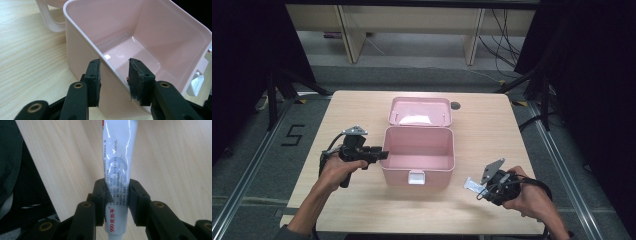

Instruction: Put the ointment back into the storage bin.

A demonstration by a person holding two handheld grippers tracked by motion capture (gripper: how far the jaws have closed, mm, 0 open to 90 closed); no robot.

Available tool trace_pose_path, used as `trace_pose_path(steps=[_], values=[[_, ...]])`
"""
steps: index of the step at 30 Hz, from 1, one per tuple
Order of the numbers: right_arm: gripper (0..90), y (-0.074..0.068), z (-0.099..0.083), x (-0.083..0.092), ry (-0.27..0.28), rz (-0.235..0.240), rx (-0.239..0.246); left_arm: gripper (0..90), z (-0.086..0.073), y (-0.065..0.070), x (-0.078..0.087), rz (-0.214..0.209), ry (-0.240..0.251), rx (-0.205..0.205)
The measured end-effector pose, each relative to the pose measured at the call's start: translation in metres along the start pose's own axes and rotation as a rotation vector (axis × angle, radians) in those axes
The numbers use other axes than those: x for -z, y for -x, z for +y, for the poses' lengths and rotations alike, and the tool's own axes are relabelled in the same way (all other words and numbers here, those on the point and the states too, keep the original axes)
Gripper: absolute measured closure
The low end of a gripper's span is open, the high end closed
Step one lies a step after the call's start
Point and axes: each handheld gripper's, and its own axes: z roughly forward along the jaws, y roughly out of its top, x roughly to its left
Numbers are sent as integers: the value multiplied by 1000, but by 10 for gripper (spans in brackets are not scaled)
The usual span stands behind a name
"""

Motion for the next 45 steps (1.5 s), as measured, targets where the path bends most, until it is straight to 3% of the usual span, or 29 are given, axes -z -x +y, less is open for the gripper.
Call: trace_pose_path(steps=[4,5,7,8,9,17,28,29,32,45], values=[[702,6,2,7,22,-12,19,617,0,0,0,-5,1,1],[703,6,3,12,33,-25,-8,617,0,0,0,-2,-2,-1],[702,8,4,14,43,-26,8,617,0,0,0,1,3,0],[702,9,6,18,51,-32,-8,617,0,0,0,1,4,1],[702,11,7,20,60,-30,16,617,0,0,0,2,4,1],[702,20,21,35,110,-42,-8,616,0,0,0,1,3,0],[702,28,44,50,152,-50,36,616,0,0,0,1,4,-1],[702,27,46,52,153,-56,19,616,0,0,-1,1,5,-2],[702,30,54,57,175,-51,49,616,0,0,0,1,4,-2],[702,35,79,65,179,-33,57,616,0,0,0,1,3,-3]])
